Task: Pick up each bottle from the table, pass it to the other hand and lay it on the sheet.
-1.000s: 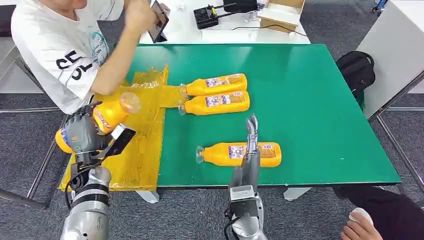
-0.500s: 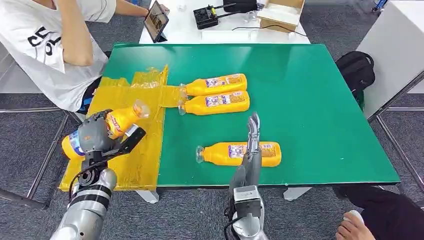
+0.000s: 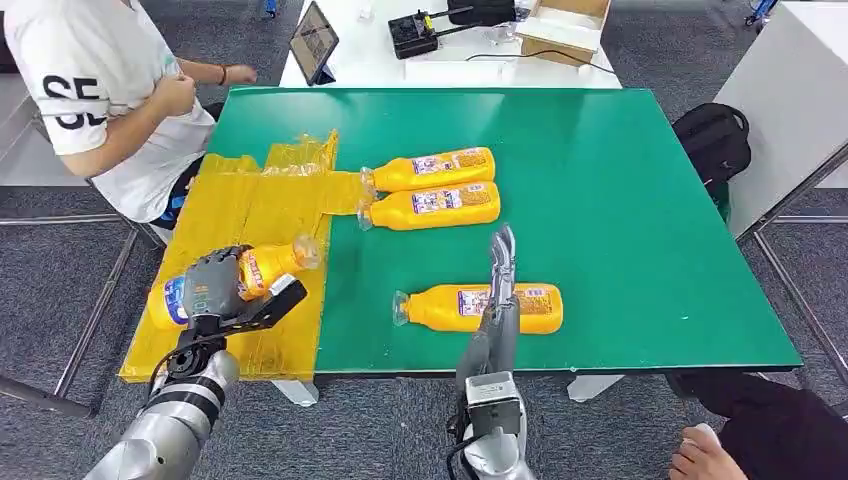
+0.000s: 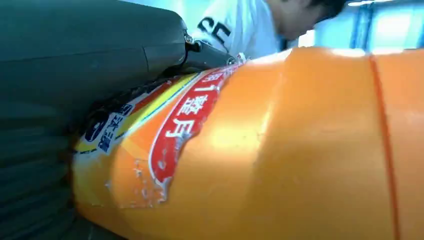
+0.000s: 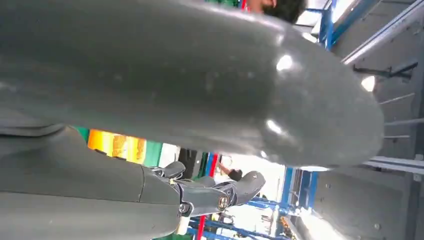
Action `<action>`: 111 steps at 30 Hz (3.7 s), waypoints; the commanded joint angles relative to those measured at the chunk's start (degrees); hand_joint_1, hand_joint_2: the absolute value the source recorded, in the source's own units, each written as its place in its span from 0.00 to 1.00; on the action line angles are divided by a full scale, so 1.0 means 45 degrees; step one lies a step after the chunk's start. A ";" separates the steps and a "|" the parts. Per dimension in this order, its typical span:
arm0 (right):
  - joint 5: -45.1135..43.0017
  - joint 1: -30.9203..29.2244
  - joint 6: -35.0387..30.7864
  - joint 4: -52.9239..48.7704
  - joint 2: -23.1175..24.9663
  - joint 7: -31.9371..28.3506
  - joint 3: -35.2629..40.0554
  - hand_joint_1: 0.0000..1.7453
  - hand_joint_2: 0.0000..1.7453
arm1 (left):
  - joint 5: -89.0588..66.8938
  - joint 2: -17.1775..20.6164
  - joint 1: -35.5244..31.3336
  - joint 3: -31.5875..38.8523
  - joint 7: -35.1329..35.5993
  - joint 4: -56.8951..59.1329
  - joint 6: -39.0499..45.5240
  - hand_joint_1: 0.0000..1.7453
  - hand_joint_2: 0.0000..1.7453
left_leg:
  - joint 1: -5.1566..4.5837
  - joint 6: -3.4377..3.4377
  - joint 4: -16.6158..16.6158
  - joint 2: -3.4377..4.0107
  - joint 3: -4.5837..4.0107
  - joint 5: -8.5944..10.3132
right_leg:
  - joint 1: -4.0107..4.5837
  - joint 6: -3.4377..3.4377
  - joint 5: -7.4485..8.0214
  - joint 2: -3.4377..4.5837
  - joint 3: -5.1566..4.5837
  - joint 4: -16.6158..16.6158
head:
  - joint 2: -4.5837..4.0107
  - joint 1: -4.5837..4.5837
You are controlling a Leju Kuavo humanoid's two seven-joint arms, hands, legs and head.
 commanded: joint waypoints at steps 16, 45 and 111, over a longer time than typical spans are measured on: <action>0.0229 -0.0573 0.0699 0.2106 0.0451 -0.0428 -0.0043 0.00 0.00 | 0.2495 0.0268 -0.1576 0.1788 -0.1992 0.3242 -0.3626 0.00 0.00 | 0.0003 0.0000 -0.0016 -0.0008 0.0118 0.0010 | 0.0009 -0.0024 -0.0005 -0.0006 0.0122 -0.0008 | 0.0000 0.0000; 0.1568 -0.0658 0.1183 0.3180 0.0616 -0.0428 -0.1040 0.00 0.00 | 1.3439 -0.1440 -0.0505 0.2397 -0.5464 -0.1994 -0.6446 0.00 1.00 | 0.0005 0.0011 -0.0008 -0.0041 0.0127 0.0030 | 0.0013 -0.0027 0.0000 -0.0032 0.0135 -0.0005 | 0.0000 0.0005; 0.8995 -0.9638 0.7891 1.3726 -0.5533 0.6799 -0.2678 0.00 1.00 | 1.7592 -0.2339 0.3599 -0.4860 -0.5464 -0.7535 -0.1632 0.00 1.00 | -0.0038 0.0070 0.0003 -0.0059 0.0020 0.0084 | -0.0037 0.0063 0.0073 -0.0049 0.0049 -0.0031 | 0.0000 -0.0014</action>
